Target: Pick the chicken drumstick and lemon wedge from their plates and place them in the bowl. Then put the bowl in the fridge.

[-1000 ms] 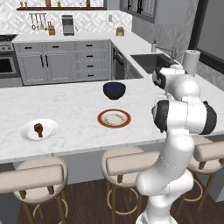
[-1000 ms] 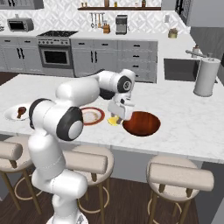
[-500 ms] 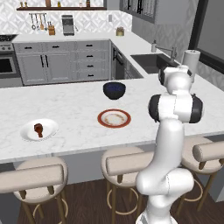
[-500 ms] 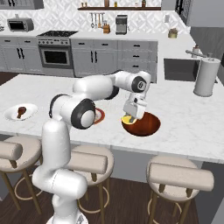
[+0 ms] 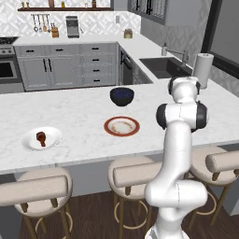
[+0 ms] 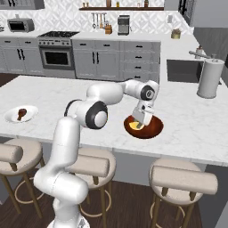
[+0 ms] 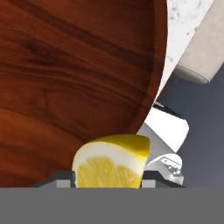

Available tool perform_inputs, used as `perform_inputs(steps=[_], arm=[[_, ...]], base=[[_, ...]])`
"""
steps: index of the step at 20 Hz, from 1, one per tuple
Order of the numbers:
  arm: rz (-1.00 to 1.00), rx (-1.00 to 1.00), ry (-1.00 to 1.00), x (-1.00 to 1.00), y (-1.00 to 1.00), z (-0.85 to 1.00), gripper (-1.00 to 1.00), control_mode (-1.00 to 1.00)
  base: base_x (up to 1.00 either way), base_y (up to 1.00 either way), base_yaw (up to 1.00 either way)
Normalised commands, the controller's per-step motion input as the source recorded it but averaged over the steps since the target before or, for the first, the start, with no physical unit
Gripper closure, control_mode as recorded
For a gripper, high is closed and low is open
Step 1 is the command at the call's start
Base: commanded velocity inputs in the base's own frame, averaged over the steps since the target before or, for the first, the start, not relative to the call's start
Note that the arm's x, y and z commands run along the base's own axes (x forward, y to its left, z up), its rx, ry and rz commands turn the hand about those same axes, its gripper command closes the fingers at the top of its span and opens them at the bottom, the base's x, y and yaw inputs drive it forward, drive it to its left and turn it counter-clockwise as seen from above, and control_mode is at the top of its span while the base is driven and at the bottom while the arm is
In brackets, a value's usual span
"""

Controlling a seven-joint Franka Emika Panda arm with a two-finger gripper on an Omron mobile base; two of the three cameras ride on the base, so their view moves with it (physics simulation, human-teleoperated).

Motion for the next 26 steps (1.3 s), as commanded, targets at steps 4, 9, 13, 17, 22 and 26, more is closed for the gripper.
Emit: perform_inputs(steps=[4, 9, 13, 17, 22, 26], arm=[[-0.05, -0.07, -0.02, 0.40, 0.00, -0.51, 1.00, -1.00], [-0.06, -0.05, -0.04, 0.21, 0.00, -0.37, 1.00, -1.00], [-0.11, -0.07, -0.04, 0.00, 0.25, -0.44, -1.00, -1.00], [-0.09, -0.01, -0.06, 0.00, 0.12, -0.03, -1.00, -1.00], [-0.07, 0.00, 0.00, -0.02, 0.06, 0.26, -1.00, -1.00], [-0.10, -0.02, -0.01, -0.29, 0.19, 0.48, -1.00, -1.00]], base=[[0.00, 0.00, 0.00], [0.00, 0.00, 0.00], [0.00, 0.00, 0.00], [0.00, 0.00, 0.00], [0.00, 0.00, 0.00], [0.00, 0.00, 0.00]])
